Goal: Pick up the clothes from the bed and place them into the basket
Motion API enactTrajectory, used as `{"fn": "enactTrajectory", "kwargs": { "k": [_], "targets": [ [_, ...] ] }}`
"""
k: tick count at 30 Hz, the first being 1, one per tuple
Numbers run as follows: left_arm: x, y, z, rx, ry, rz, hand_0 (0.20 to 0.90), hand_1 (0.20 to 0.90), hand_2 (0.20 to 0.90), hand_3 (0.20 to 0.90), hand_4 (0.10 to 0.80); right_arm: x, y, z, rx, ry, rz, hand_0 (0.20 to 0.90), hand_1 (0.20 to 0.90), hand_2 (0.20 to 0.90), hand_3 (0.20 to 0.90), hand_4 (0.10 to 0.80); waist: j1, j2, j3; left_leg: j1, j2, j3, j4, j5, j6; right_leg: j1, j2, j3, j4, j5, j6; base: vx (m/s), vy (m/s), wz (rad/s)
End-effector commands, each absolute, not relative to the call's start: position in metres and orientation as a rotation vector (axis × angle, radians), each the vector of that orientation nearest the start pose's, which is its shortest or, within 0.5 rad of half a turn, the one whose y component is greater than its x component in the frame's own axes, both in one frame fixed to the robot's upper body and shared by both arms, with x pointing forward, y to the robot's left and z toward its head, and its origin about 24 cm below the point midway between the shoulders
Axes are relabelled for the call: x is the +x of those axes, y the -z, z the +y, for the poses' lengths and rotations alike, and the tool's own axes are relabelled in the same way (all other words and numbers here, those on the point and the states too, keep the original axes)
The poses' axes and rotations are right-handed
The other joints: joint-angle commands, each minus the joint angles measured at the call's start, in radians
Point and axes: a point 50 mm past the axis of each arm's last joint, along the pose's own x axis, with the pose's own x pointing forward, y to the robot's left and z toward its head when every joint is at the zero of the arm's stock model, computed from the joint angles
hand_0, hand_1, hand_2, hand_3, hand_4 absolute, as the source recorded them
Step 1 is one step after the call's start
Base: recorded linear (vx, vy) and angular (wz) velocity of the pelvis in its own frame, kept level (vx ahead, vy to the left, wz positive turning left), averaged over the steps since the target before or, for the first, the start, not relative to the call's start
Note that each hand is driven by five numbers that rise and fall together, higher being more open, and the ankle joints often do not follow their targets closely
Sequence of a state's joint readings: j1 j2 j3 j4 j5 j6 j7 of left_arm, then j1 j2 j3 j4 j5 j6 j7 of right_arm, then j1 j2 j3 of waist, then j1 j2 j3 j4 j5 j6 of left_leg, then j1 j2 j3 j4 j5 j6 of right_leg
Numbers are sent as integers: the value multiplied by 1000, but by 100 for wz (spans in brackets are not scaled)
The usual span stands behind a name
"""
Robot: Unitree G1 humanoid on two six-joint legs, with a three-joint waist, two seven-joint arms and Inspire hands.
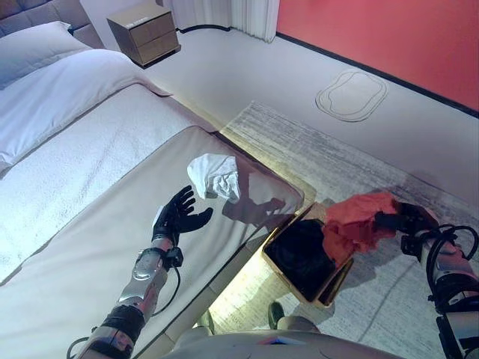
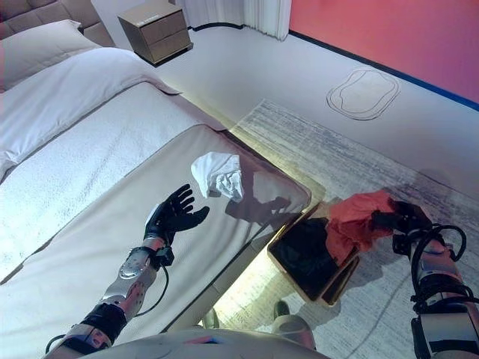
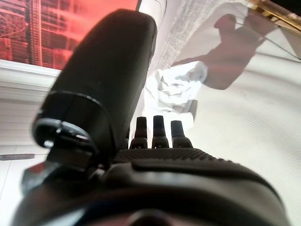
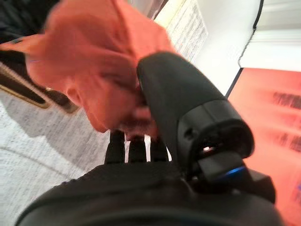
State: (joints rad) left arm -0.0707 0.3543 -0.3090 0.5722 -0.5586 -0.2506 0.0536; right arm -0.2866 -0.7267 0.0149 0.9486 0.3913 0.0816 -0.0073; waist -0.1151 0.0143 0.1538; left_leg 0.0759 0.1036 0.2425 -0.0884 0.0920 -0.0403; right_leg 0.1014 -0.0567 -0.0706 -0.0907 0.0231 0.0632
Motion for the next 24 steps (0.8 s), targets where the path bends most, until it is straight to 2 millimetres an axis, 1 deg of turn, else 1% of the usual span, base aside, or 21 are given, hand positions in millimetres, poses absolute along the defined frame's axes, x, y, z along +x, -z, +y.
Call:
{"fn": "enactTrajectory", "kwargs": {
  "k": [1, 11, 14, 18, 21, 24],
  "targets": [
    [260, 14, 196, -103, 13, 113, 900, 900, 900, 900, 800, 275, -58, -392, -318, 515, 388, 900, 900, 900, 900, 800, 21, -26, -35, 48, 28, 8, 22, -129, -35, -77, -11, 11, 26, 13, 7, 0, 0, 0],
    [259, 13, 196, -113, 6, 101, 900, 900, 900, 900, 800, 267, -50, -396, -381, 541, 452, 900, 900, 900, 900, 800, 20, -25, -35, 58, 29, 8, 17, -129, -36, -73, -12, 9, 27, 13, 7, 0, 0, 0],
    [260, 12, 196, -115, 3, 98, 900, 900, 900, 900, 800, 269, -53, -396, -413, 545, 453, 900, 900, 900, 900, 800, 23, -25, -31, 56, 29, 6, 18, -128, -36, -74, -13, 6, 31, 12, 6, 0, 0, 0],
    [262, 10, 196, -122, -7, 91, 900, 900, 900, 900, 800, 282, -68, -392, -487, 536, 425, 900, 900, 900, 900, 800, 30, -26, -26, 55, 28, -2, 20, -125, -37, -69, -14, -5, 37, 6, 2, 0, 0, 0],
    [261, 10, 195, -126, -19, 91, 900, 900, 900, 900, 800, 293, -79, -383, -524, 517, 373, 900, 900, 900, 900, 800, 37, -28, -25, 56, 27, -12, 15, -121, -36, -62, -16, -14, 36, 4, 1, 13, 8, 11],
    [261, 11, 197, -123, -27, 97, 900, 900, 900, 900, 800, 313, -106, -364, -628, 485, 255, 900, 900, 900, 900, 800, 52, -32, -22, 50, 23, -26, 17, -117, -37, -55, -22, -33, 40, -2, -2, 18, 2, 9]
  ]
}}
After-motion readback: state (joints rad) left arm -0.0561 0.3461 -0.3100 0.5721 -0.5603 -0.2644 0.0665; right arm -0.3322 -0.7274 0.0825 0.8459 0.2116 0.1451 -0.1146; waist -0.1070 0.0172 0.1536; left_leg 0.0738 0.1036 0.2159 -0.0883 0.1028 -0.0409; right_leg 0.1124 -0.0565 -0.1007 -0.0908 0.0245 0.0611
